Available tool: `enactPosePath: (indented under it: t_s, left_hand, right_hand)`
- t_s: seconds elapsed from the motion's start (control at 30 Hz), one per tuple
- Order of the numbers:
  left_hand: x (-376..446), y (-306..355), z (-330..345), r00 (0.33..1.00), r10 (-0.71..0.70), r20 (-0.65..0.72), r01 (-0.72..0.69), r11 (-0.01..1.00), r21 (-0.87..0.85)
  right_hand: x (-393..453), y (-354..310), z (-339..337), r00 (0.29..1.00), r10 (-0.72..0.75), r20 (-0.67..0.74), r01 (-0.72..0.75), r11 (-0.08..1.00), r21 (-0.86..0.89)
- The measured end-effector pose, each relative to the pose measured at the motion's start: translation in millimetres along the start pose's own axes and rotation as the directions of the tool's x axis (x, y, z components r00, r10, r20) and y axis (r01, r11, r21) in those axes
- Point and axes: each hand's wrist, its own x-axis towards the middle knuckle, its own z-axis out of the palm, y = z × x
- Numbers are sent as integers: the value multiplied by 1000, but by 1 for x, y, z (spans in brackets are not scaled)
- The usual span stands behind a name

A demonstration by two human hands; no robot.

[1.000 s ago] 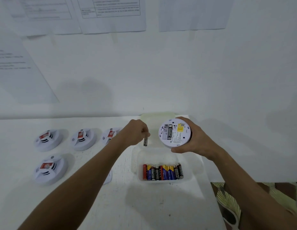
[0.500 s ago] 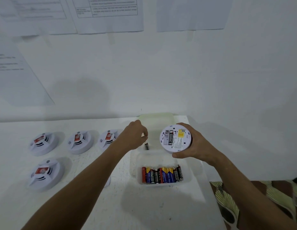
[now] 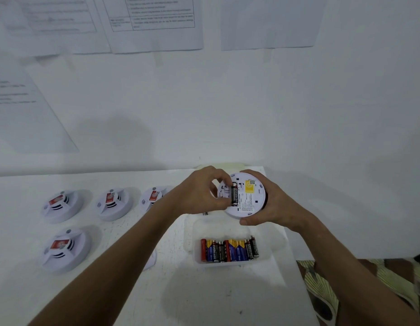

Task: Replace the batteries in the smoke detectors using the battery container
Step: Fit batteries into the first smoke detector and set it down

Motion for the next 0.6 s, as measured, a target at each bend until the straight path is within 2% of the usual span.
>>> enactPosePath:
  t_s: [0.13,0.37,0.6]
  left_hand:
    - [-5,1,-1,1000,-10,-21,10,1000,-7]
    - [-8,2,-2,998,-33,44,33,999,-8]
    - [-7,-3,5,997,-63,40,62,998,5]
  right_hand:
    - [2,-3,4,1000,-18,-6,18,1000,-8]
    - [4,-6,11,999,-34,-19,34,999,-34]
    - [4,-3,15,997,-54,-51,50,996,-76]
